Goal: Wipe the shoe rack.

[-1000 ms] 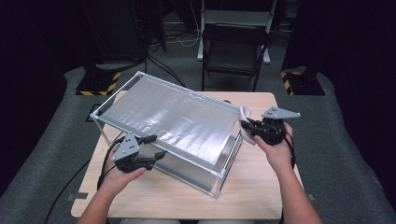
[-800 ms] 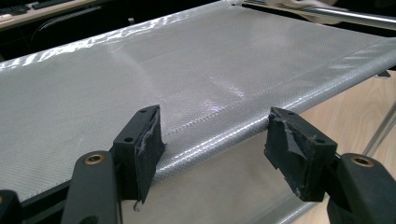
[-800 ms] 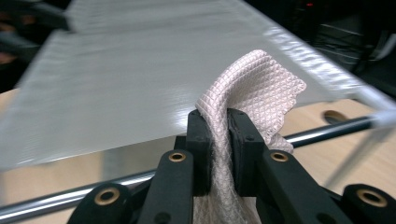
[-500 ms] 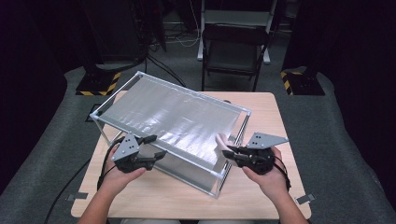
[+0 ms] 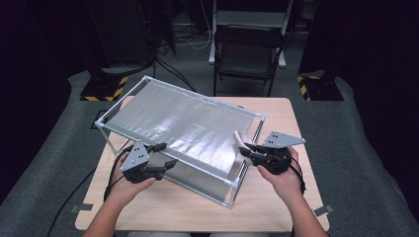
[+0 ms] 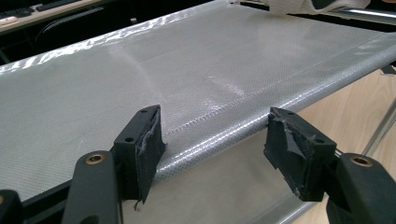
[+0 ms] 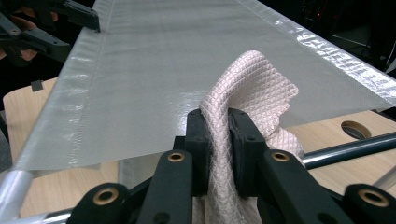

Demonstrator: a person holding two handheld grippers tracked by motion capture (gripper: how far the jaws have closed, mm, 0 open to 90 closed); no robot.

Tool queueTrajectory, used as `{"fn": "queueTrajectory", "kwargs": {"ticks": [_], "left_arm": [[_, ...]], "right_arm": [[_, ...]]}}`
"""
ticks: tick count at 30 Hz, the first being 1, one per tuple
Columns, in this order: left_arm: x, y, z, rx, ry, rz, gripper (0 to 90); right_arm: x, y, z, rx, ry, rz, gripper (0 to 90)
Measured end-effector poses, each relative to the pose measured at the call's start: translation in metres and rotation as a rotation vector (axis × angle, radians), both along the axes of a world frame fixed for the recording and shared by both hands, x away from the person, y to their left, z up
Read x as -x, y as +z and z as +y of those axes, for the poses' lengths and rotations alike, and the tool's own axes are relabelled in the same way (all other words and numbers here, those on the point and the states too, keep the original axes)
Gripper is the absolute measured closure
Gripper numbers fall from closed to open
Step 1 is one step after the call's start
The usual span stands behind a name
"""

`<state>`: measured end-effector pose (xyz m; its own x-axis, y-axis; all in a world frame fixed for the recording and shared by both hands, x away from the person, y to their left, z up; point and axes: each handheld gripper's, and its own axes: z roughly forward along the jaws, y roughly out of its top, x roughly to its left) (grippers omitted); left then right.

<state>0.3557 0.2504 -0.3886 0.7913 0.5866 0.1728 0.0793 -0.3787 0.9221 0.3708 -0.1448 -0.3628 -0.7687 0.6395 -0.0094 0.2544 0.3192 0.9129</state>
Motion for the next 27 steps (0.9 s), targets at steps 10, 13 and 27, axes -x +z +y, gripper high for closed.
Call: {"fn": "queueTrajectory", "kwargs": {"ticks": [10, 13, 27], "left_arm": [[0.000, 0.000, 0.000, 0.009, 0.003, 0.007, 36.1], [0.001, 0.000, -0.002, 0.007, 0.008, 0.005, 36.1], [0.013, 0.005, -0.018, 0.012, -0.002, 0.056, 38.5]], "right_arm": [[0.046, -0.005, 0.012, -0.065, 0.134, 0.024, 79.1], [0.046, -0.006, 0.010, -0.058, 0.133, 0.011, 79.9], [0.023, -0.004, -0.008, -0.037, 0.056, 0.006, 80.4]]}}
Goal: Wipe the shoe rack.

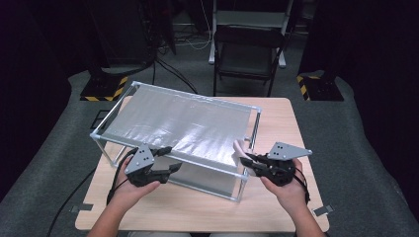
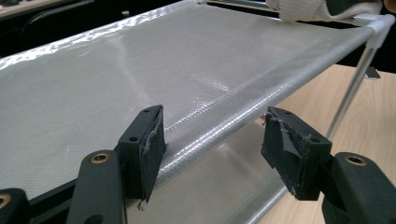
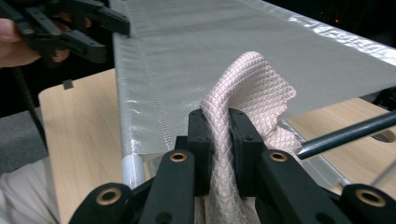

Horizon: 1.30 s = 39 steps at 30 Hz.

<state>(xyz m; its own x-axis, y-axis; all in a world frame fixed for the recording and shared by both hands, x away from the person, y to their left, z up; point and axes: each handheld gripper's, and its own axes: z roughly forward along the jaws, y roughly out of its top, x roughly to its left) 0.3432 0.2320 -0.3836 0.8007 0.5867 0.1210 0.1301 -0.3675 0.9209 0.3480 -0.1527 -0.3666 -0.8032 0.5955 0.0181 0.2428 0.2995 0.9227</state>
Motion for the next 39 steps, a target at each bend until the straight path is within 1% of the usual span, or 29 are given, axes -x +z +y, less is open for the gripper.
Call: {"fn": "queueTrajectory", "kwargs": {"ticks": [2, 3, 4, 5, 7, 11, 13, 15, 16, 18, 19, 20, 21, 22, 23, 25, 26, 27, 28, 29, 30, 31, 32, 35, 39], "left_arm": [[0.001, 0.002, -0.002, 0.011, -0.009, 0.022, 38.5], [0.002, 0.002, -0.003, 0.009, -0.014, 0.025, 38.6], [0.003, 0.001, -0.005, 0.020, -0.009, 0.033, 38.5], [0.004, 0.002, -0.007, 0.019, -0.007, 0.037, 38.5], [0.005, 0.002, -0.010, 0.021, -0.008, 0.043, 38.5], [0.009, 0.002, -0.016, 0.001, -0.007, 0.024, 38.5], [0.010, 0.001, -0.019, 0.015, 0.000, 0.030, 38.4], [0.011, 0.001, -0.020, 0.009, -0.003, 0.027, 38.4], [0.012, 0.001, -0.021, 0.017, -0.003, 0.029, 38.4], [0.012, 0.001, -0.022, 0.013, -0.009, 0.030, 38.4], [0.013, 0.001, -0.023, 0.015, -0.006, 0.032, 38.5], [0.012, 0.001, -0.023, 0.018, -0.004, 0.032, 38.5], [0.013, 0.001, -0.023, 0.013, 0.006, 0.029, 39.0], [0.013, 0.001, -0.024, 0.003, 0.017, 0.017, 41.6], [0.013, 0.001, -0.024, -0.005, 0.028, 0.009, 44.8], [0.012, 0.000, -0.025, -0.010, 0.043, 0.001, 48.5], [0.011, 0.000, -0.025, -0.011, 0.046, 0.001, 49.1], [0.011, -0.001, -0.025, -0.012, 0.048, -0.003, 49.5], [0.010, -0.001, -0.025, -0.016, 0.049, -0.013, 50.4], [0.011, -0.001, -0.024, -0.013, 0.049, -0.008, 50.7], [0.010, -0.001, -0.024, -0.010, 0.048, -0.008, 50.7], [0.010, -0.001, -0.024, -0.009, 0.048, -0.010, 50.8], [0.011, -0.001, -0.024, -0.012, 0.048, -0.006, 51.2], [0.010, -0.001, -0.024, -0.016, 0.050, -0.011, 52.4], [0.009, -0.001, -0.023, -0.012, 0.054, -0.010, 54.7]], "right_arm": [[-0.003, 0.000, -0.002, 0.005, -0.014, 0.001, 80.4], [-0.005, 0.001, -0.003, 0.005, -0.022, -0.004, 80.4], [-0.006, 0.001, -0.005, 0.011, -0.028, -0.001, 80.4], [-0.009, 0.001, -0.006, 0.010, -0.027, -0.004, 80.4], [-0.012, 0.001, -0.008, 0.009, -0.035, 0.003, 80.5], [-0.021, 0.002, -0.012, 0.016, -0.053, -0.004, 80.5], [-0.024, 0.002, -0.014, 0.015, -0.066, -0.001, 80.5], [-0.026, 0.002, -0.015, 0.018, -0.073, -0.003, 80.5], [-0.027, 0.002, -0.015, 0.018, -0.077, -0.003, 80.5], [-0.029, 0.002, -0.016, 0.024, -0.083, -0.007, 80.5], [-0.031, 0.002, -0.017, 0.023, -0.080, -0.009, 80.5], [-0.031, 0.002, -0.018, 0.012, -0.081, -0.001, 80.5], [-0.032, 0.002, -0.018, 0.006, -0.088, 0.004, 80.5], [-0.032, 0.002, -0.018, 0.001, -0.094, 0.009, 80.5], [-0.031, 0.003, -0.018, -0.003, -0.105, 0.011, 80.7], [-0.028, 0.004, -0.018, 0.006, -0.127, -0.012, 81.4], [-0.025, 0.005, -0.019, 0.013, -0.138, -0.022, 81.7], [-0.023, 0.006, -0.020, 0.017, -0.133, -0.033, 81.7], [-0.020, 0.007, -0.021, 0.019, -0.140, -0.035, 81.7], [-0.017, 0.007, -0.024, 0.021, -0.135, -0.031, 81.8], [-0.014, 0.007, -0.026, 0.013, -0.149, -0.031, 81.8], [-0.011, 0.007, -0.029, 0.012, -0.151, -0.034, 81.8], [-0.008, 0.006, -0.031, 0.008, -0.165, -0.029, 81.9], [0.000, 0.004, -0.042, -0.004, -0.192, -0.026, 81.9], [0.011, -0.006, -0.058, -0.022, -0.225, 0.002, 82.0]]}}
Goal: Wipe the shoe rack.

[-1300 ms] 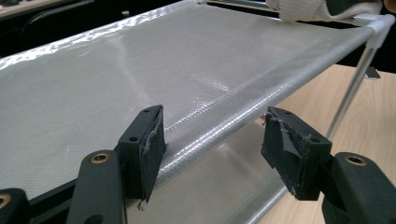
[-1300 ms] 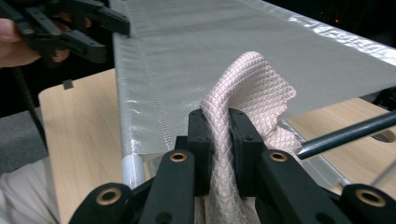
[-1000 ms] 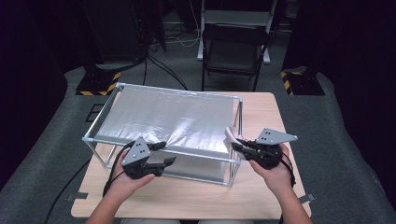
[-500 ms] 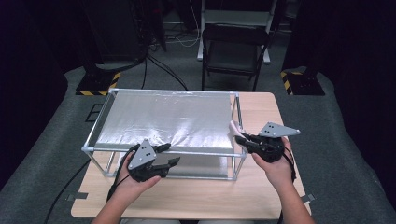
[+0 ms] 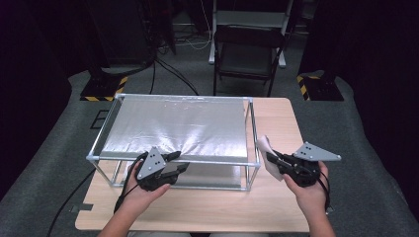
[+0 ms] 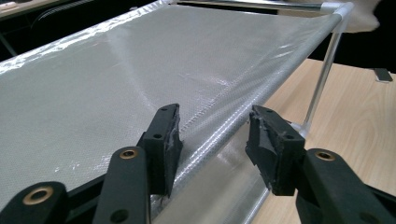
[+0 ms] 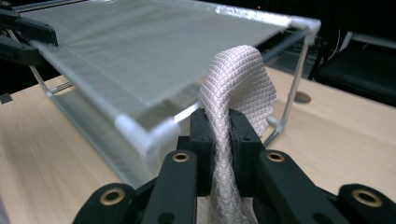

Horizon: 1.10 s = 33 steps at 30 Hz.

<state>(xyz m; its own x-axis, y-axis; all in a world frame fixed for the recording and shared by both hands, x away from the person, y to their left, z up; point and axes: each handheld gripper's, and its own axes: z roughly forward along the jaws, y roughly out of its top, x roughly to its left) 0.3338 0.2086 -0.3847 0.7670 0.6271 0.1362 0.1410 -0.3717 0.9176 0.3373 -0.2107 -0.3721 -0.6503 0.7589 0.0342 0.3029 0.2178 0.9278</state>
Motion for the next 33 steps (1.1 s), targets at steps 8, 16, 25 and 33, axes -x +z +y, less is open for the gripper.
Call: {"fn": "queueTrajectory", "kwargs": {"ticks": [8, 16, 25, 33], "left_arm": [[-0.001, 0.000, 0.000, -0.003, -0.003, -0.005, 55.2], [0.000, 0.000, 0.000, -0.005, -0.003, 0.000, 55.2], [-0.001, 0.000, 0.000, -0.007, -0.006, 0.000, 55.2], [-0.001, 0.000, 0.000, -0.012, -0.008, -0.002, 55.1]], "right_arm": [[0.020, -0.031, -0.007, -0.032, 0.006, 0.078, 82.0], [0.033, -0.047, 0.011, -0.065, 0.043, 0.088, 79.7], [0.030, -0.053, 0.023, -0.012, 0.021, 0.080, 75.1], [0.035, -0.055, 0.026, -0.021, 0.035, 0.071, 66.5]]}}
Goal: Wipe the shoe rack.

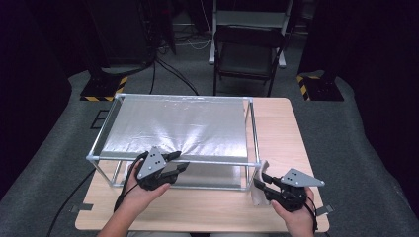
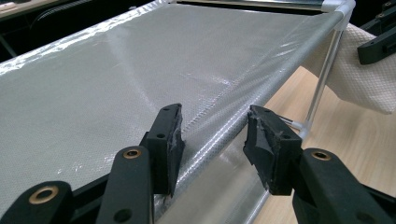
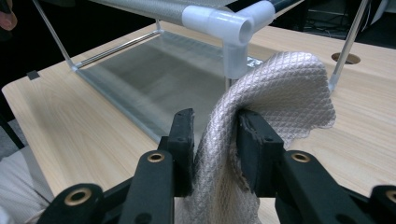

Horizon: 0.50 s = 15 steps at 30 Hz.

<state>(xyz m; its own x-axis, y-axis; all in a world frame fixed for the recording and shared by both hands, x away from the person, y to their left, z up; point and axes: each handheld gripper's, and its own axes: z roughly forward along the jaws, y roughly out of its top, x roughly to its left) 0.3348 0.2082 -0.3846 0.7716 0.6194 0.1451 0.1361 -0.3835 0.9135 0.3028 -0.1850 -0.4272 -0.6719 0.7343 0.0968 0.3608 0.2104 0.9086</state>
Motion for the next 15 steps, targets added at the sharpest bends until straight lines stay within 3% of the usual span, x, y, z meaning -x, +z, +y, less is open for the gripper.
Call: {"fn": "queueTrajectory", "kwargs": {"ticks": [5, 11, 15], "left_arm": [[0.0000, 0.0000, 0.0002, 0.002, 0.000, 0.001, 55.1], [-0.0004, 0.0000, -0.0001, 0.000, 0.000, 0.000, 55.1], [-0.0009, 0.0000, -0.0002, 0.001, 0.000, 0.001, 55.1]], "right_arm": [[0.0013, -0.0007, 0.0014, 0.010, 0.037, -0.023, 57.4], [0.0007, 0.0011, 0.0025, 0.051, 0.074, -0.044, 56.5], [0.0009, 0.0011, 0.0022, 0.046, 0.043, -0.059, 57.2]]}}
